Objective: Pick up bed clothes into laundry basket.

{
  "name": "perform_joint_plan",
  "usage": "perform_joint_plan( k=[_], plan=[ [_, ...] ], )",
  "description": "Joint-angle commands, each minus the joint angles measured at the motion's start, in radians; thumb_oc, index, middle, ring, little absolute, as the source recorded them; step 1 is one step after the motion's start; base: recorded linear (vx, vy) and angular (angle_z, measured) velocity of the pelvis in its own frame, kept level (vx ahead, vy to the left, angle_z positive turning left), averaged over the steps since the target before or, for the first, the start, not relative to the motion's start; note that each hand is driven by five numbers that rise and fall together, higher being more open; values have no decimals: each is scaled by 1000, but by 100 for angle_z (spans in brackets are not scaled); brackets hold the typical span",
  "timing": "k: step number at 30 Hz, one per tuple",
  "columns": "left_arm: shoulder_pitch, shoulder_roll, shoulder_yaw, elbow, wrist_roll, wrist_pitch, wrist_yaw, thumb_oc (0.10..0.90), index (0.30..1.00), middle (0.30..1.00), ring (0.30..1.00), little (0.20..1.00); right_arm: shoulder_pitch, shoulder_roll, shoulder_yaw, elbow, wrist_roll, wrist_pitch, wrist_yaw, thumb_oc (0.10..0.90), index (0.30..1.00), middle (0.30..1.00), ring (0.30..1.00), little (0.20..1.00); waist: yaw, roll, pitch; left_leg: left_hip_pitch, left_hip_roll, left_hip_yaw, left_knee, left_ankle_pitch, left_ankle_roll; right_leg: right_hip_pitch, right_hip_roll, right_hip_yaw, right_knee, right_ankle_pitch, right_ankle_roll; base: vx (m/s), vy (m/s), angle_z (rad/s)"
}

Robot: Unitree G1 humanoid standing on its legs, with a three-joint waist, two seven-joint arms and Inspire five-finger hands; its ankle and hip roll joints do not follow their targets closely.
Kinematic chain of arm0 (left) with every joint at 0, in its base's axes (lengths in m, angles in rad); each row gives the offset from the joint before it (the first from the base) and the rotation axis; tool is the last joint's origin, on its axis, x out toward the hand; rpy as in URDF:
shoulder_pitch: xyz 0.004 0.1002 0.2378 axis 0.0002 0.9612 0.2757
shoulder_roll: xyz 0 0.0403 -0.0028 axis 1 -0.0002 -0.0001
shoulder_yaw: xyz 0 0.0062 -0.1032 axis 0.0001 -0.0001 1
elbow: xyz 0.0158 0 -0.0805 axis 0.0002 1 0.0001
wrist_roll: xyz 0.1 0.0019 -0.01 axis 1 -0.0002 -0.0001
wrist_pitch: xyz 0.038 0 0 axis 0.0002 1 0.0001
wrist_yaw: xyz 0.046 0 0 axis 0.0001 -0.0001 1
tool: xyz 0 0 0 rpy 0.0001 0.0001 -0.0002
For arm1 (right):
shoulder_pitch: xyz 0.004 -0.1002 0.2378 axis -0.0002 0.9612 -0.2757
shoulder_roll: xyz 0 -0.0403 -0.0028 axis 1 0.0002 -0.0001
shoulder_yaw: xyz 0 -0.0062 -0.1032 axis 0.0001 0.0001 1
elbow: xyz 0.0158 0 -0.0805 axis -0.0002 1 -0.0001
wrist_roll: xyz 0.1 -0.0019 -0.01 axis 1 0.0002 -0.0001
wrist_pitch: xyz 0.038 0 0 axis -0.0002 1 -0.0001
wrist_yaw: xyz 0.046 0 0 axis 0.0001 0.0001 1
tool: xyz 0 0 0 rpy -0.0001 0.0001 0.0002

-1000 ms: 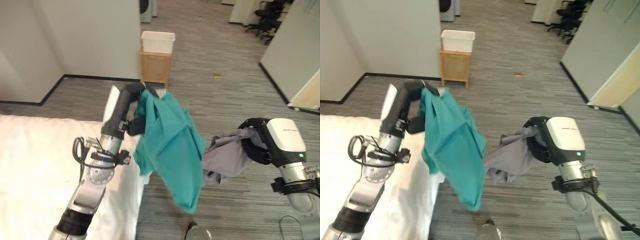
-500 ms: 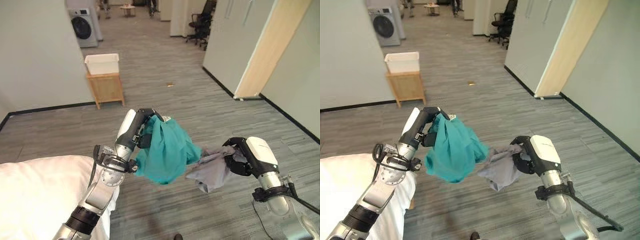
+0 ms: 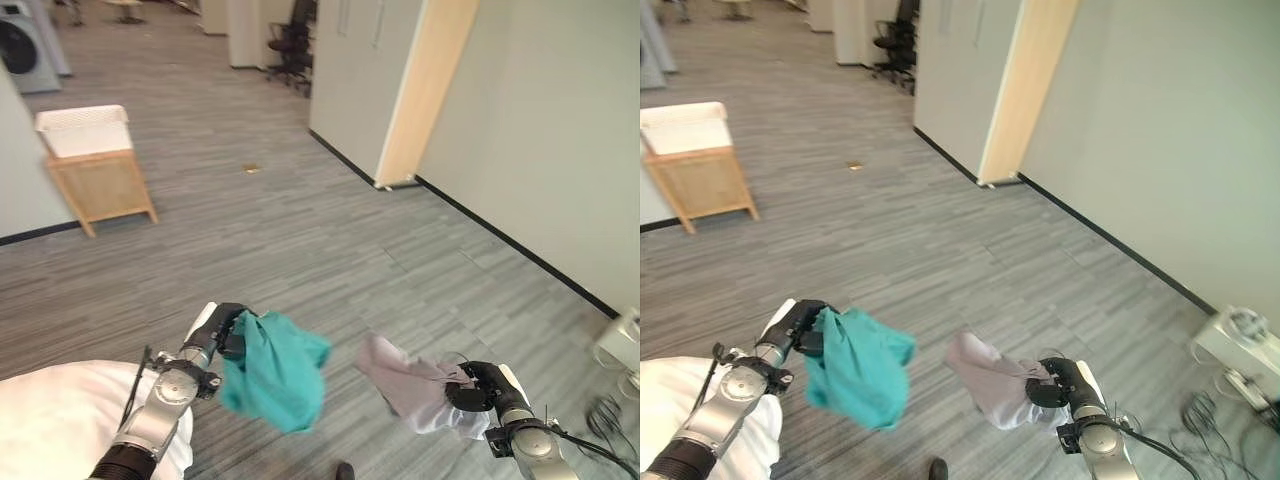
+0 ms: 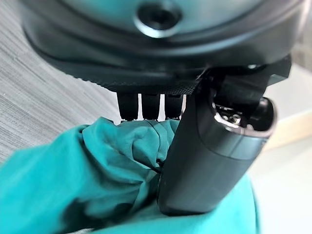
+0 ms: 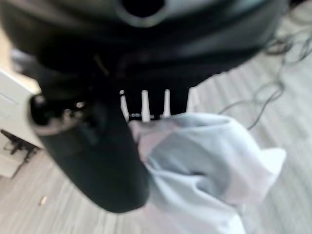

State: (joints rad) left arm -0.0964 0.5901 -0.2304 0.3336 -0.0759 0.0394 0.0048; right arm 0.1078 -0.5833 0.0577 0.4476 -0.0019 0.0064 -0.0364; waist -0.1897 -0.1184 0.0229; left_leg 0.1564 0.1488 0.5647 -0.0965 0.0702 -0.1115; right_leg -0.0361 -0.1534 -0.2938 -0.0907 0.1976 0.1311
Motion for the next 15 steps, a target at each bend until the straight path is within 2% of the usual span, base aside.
perform_joint_plan(
  k=[1,3,6,8,10,11,12,15],
  plan=[
    [-256,28,57,-149,11,-139,7,400,300,300,300,300,-232,-144,-113,-171,-18,-121,-32,400,300,300,300,300,20,67,41,9,-20,-23,9,-141,26,63,-104,7,23,1,123,20,0,-15],
    [-298,72,57,-163,45,-141,0,400,300,300,300,300,-259,-200,-110,-204,-42,-132,-18,400,300,300,300,300,29,66,32,17,-25,-25,9,-143,29,75,-110,-8,33,-6,125,22,-28,-3],
    [-311,79,66,-165,67,-145,17,400,300,300,300,300,-269,-218,-113,-215,-56,-139,-20,400,300,300,300,300,28,69,38,23,-23,-32,9,-143,31,70,-111,-1,72,-32,121,20,-38,-1],
    [-327,99,89,-167,107,-145,57,400,300,300,300,300,-290,-250,-128,-253,-79,-148,-24,400,300,300,300,300,26,76,41,30,-3,-35,9,-138,23,55,-116,15,88,-57,119,91,-246,2],
    [-317,117,127,-187,107,-153,79,400,300,300,300,300,-305,-270,-133,-275,-93,-152,-29,400,300,300,300,300,33,84,48,34,37,-31,9,-128,2,21,-146,15,53,-43,120,76,-370,7],
    [-312,118,146,-188,86,-160,98,400,300,300,300,300,-304,-280,-139,-283,-106,-154,-36,400,300,300,300,300,36,81,54,42,68,-28,9,-117,-15,-13,-185,12,35,-26,122,101,-397,-2],
    [-307,114,156,-182,67,-165,107,400,300,300,300,300,-303,-284,-138,-297,-115,-154,-38,400,300,300,300,300,40,86,56,47,86,-36,9,-118,-31,-25,-196,18,28,-24,124,110,-419,-9],
    [-315,120,186,-146,17,-187,147,400,300,300,300,300,-299,-307,-148,-335,-142,-158,-53,400,300,300,300,300,54,67,56,68,131,-33,9,-83,-75,-12,-206,11,25,-19,126,141,-433,-7]
  ],
)
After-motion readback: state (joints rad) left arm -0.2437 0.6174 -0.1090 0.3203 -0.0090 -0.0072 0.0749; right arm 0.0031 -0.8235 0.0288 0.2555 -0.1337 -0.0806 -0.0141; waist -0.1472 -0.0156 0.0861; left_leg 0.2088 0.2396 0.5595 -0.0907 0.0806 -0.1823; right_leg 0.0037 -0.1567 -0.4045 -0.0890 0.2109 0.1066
